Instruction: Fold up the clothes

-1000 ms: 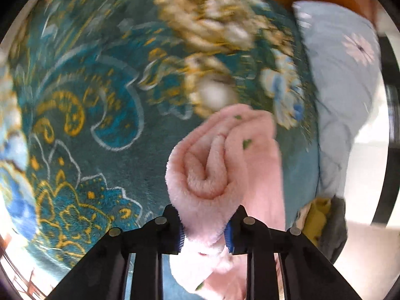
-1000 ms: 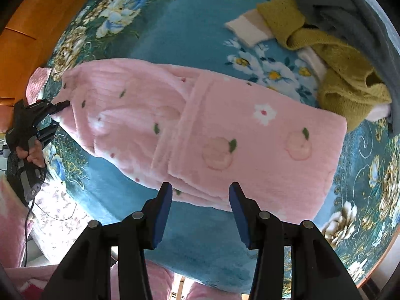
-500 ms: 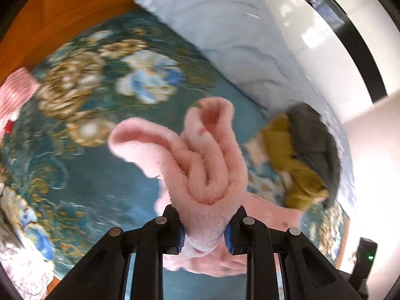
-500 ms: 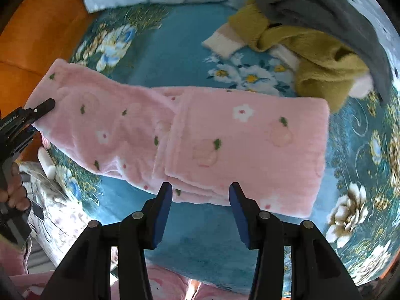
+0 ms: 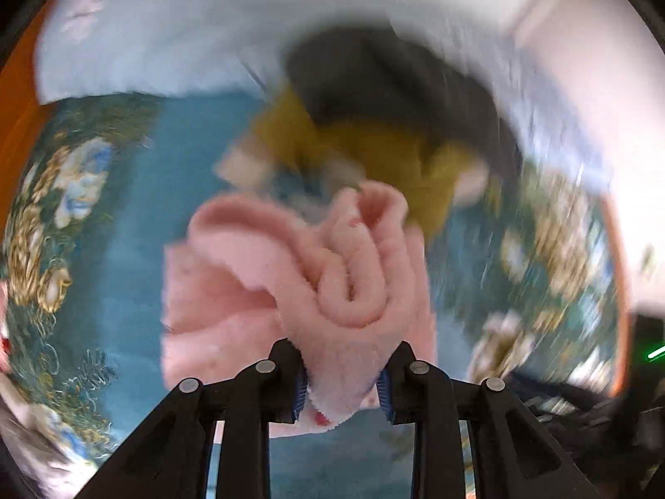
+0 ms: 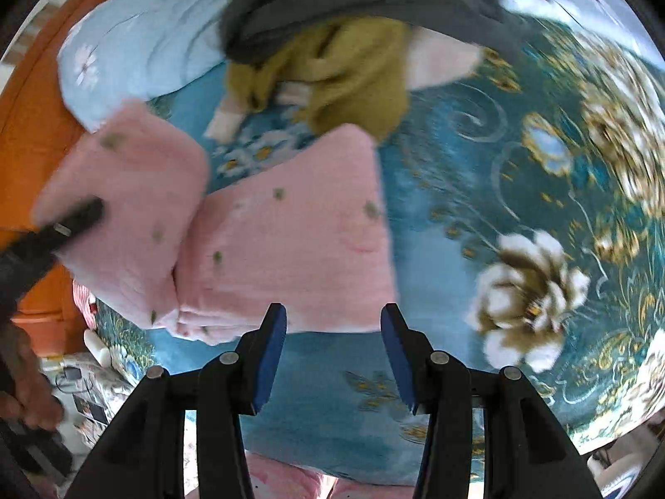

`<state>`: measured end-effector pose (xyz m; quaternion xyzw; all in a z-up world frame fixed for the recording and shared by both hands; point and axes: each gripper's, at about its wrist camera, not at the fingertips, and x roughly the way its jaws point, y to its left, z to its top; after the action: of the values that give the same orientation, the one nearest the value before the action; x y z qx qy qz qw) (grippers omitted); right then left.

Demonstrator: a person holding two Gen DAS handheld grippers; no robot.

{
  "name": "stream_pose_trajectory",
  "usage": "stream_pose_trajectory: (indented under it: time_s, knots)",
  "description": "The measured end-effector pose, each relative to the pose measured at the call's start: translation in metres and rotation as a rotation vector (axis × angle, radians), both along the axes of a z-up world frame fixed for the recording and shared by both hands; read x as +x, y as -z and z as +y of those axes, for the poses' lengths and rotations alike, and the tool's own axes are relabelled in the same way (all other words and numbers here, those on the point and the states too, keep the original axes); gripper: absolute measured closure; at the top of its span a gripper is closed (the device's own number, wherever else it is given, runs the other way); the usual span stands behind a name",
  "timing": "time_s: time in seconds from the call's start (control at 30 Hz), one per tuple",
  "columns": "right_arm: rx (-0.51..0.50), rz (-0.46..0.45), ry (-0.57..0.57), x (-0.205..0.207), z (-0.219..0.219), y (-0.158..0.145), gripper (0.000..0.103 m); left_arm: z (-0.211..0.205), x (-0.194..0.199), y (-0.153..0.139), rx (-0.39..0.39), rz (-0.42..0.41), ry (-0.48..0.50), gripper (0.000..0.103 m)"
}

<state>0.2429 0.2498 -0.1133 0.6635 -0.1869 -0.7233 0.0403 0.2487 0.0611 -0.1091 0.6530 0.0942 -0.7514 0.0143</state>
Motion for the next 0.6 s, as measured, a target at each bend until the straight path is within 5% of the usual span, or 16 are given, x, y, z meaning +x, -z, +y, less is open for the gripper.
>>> stream_pose_trajectory:
  time_s: [0.07,0.13,0.2,0.4,0.6]
  knots:
    - [-0.007,-0.016,0.027,0.006,0.02,0.005,0.055,0.026,0.001,0.032,-0.004,-0.117,0.016,0.071]
    - [-0.012,-0.024,0.046,0.012,0.039,0.009,0.055,0.044,0.004,0.044,0.009,-0.147,0.023,0.062]
    - [-0.01,-0.032,0.059,0.018,0.056,0.013,0.055,0.049,0.003,0.043,0.034,-0.136,0.025,0.042]
    - [-0.043,-0.061,0.091,0.016,0.08,0.03,0.055,0.022,-0.001,0.007,0.218,-0.059,-0.075,0.038]
    - [-0.176,-0.021,-0.026,-0.02,0.033,0.035,0.055,-0.06,0.024,-0.027,0.158,0.0,-0.307,0.037]
